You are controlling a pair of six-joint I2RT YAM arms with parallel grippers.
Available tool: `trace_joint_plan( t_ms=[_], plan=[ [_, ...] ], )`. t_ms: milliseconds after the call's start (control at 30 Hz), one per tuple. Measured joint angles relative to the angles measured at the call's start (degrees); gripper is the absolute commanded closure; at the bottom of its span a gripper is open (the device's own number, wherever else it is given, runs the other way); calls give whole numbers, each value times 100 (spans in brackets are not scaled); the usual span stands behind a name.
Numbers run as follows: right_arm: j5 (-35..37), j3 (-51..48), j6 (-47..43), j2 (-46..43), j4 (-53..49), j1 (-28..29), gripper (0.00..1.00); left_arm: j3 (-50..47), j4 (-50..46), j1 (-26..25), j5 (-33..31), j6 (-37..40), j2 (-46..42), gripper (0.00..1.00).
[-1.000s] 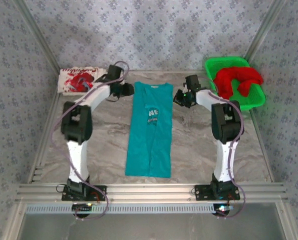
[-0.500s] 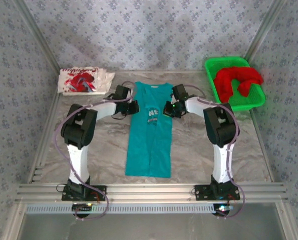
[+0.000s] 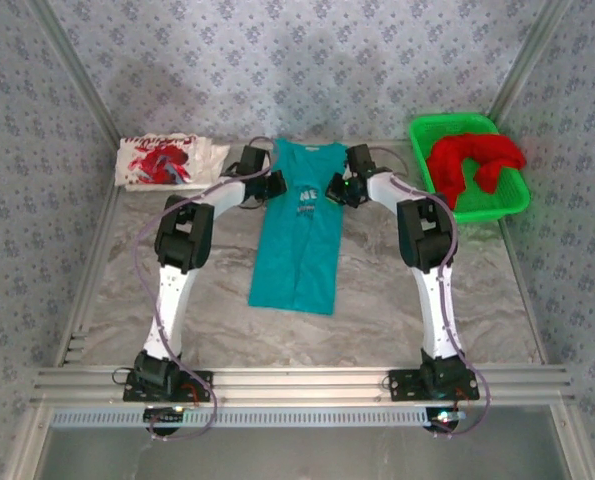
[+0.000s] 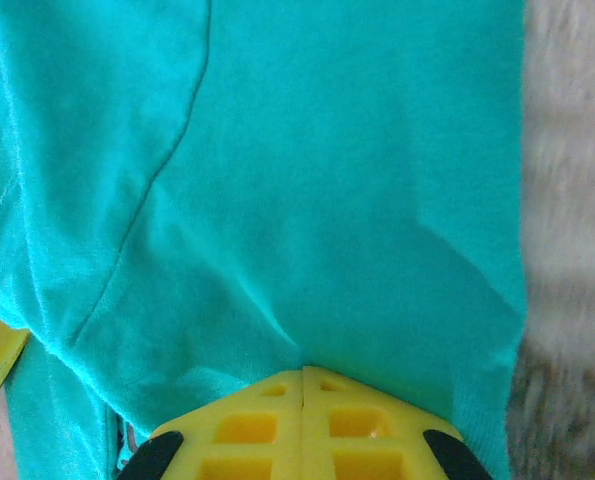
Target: Fold and stack the t-shirts
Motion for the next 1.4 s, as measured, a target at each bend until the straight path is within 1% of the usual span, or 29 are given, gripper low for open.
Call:
trace_joint_plan(
  t_ms=[167,267,300,367,467,500,567,633,667,700,733,833,933,967,1033,1133,1267,1400],
  plan=[
    [26,688,46,411,-107,-140,100,949,-461,50,-101,-35,481,99],
    [24,973,92,555,-197,-168,100,1397,-776,55,-166,-15,680,84],
    [24,1016,107,562,-267,-168,97,1513,-883,55,-186,11,715,78],
    [13,1071,120,562,-352,-168,87,1620,-1075,55,-254,28,710,68],
    [-11,1091,136,479,-503,-168,79,1565,-1311,57,-428,94,551,64],
    [-22,1073,122,393,-577,-168,75,1344,-1325,57,-476,129,350,62],
    [-76,905,39,68,-678,-168,73,634,-1294,63,-564,168,-243,58],
    [-155,398,-146,-605,-708,-168,70,-599,-1049,68,-638,225,-1362,49],
    [-168,11,-234,-1021,-629,-166,66,-1207,-896,68,-658,236,-1967,46],
    [-177,-595,-328,-1644,-496,-155,59,-1840,-704,68,-675,254,-2656,47],
    [-175,-1287,-391,-2367,-330,-138,55,-2476,-514,68,-654,291,-3425,47],
    [-345,-3534,-439,-4664,413,2,55,-4009,-26,66,-420,391,-5449,49],
    [-605,-5386,-236,-6352,866,245,57,-5311,186,52,-17,378,-6695,49],
    [-667,-5801,-144,-6675,890,337,56,-5652,173,39,83,348,-6911,48],
    [-702,-6662,90,-7171,850,555,55,-6446,81,-74,273,236,-7224,44],
    [-697,-7530,356,-7534,586,721,55,-7414,-142,-404,420,-26,-7230,42],
    [-774,-8085,658,-7622,754,566,57,-7844,-225,-697,533,-280,-7200,42],
    [-866,-8188,732,-7200,1049,507,57,-7866,160,-715,619,-417,-6902,47]
  ],
)
